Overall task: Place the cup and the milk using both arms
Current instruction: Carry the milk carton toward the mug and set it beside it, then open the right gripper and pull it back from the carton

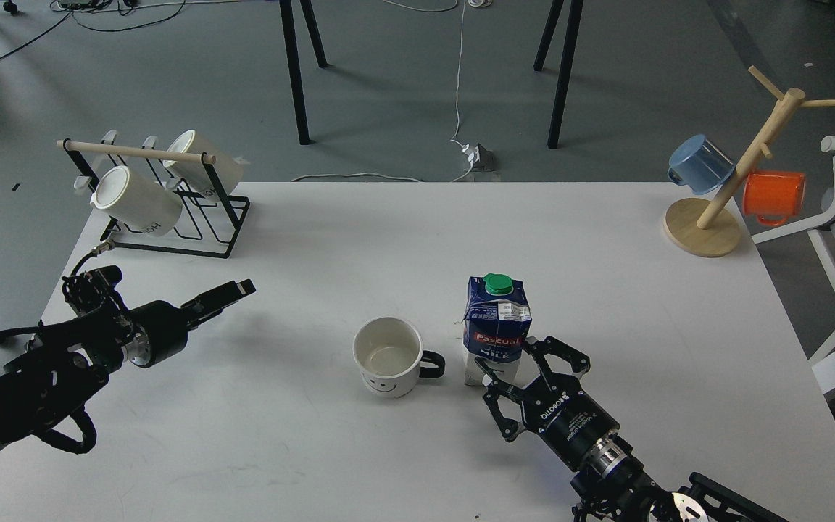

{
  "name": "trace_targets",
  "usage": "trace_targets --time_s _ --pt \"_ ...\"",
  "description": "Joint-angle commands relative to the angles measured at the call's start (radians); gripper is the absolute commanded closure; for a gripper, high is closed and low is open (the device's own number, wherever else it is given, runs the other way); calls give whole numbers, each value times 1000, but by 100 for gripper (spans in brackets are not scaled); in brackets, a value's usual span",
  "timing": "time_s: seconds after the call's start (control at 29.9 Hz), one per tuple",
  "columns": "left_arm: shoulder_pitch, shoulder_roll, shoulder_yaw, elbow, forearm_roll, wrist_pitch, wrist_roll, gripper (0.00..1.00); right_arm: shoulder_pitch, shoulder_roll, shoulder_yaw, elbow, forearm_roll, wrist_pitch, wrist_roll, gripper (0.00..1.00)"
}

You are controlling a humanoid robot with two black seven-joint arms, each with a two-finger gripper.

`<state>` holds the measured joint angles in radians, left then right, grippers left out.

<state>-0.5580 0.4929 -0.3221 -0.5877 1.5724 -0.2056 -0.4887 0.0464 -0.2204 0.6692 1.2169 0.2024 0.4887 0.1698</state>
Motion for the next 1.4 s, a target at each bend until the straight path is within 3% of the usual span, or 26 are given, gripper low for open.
trace_targets --time_s 0.0,0.07,0.17,0.23,0.53,0.77,1.04,1.24,1.37 --pt "0 1 0 0 0 0 0 1 -8 -1 1 0 0 0 0 27" --pt "0 1 0 0 0 0 0 1 -11 -1 1 0 0 0 0 23" --pt "0 1 0 2 1 0 0 1 -16 -1 1 3 0 0 0 6" --pt "0 1 0 2 1 0 0 1 -23 -1 1 7 2 0 0 4" --pt "0 3 12 3 1 0 0 1 -88 -36 3 52 2 0 -1 4" --pt "-2 3 26 2 -3 0 0 1 -148 -180 35 124 12 0 5 4" --pt "-16 0 11 0 -12 0 0 1 -181 -428 173 153 87 0 14 4" --pt "-17 12 -87 -17 -15 -8 0 1 -148 -519 354 113 135 0 11 4" --pt "-17 23 -207 -44 -44 -17 0 1 -7 -519 362 37 131 0 11 4"
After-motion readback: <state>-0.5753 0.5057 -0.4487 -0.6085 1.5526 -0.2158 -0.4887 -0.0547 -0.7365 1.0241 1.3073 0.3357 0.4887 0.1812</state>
